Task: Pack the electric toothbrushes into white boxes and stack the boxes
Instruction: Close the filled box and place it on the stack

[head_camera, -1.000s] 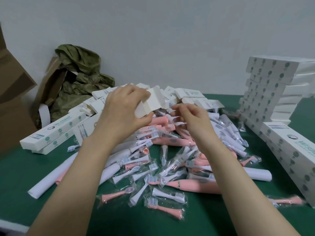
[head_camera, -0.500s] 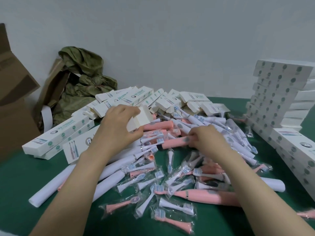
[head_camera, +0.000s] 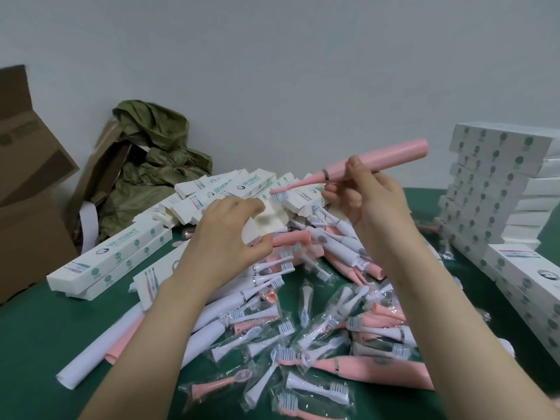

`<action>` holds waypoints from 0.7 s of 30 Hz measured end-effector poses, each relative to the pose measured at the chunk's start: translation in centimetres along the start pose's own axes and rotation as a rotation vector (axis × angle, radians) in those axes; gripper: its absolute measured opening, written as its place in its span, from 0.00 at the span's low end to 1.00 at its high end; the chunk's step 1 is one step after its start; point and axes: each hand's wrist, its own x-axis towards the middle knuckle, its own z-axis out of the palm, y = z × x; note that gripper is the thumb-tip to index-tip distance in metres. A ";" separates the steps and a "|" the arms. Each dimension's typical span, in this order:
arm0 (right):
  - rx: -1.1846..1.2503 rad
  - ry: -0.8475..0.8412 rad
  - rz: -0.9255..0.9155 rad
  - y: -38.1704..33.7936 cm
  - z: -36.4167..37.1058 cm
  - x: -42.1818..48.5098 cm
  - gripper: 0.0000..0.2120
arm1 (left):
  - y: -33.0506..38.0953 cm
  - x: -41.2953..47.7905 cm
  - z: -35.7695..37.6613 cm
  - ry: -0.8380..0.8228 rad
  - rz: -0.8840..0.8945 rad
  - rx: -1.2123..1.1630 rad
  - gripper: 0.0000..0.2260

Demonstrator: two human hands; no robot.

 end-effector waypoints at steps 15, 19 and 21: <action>-0.368 0.099 -0.308 -1.3 3.6 0.4 0.23 | 2.4 1.8 -0.4 0.204 -0.008 -0.060 0.20; -0.615 0.029 -0.377 0.1 4.0 0.0 0.12 | 2.5 2.0 0.1 0.201 -0.058 -0.086 0.19; -0.827 -0.094 -0.383 1.4 4.0 -0.2 0.04 | 2.5 2.1 0.4 0.216 -0.081 -0.112 0.19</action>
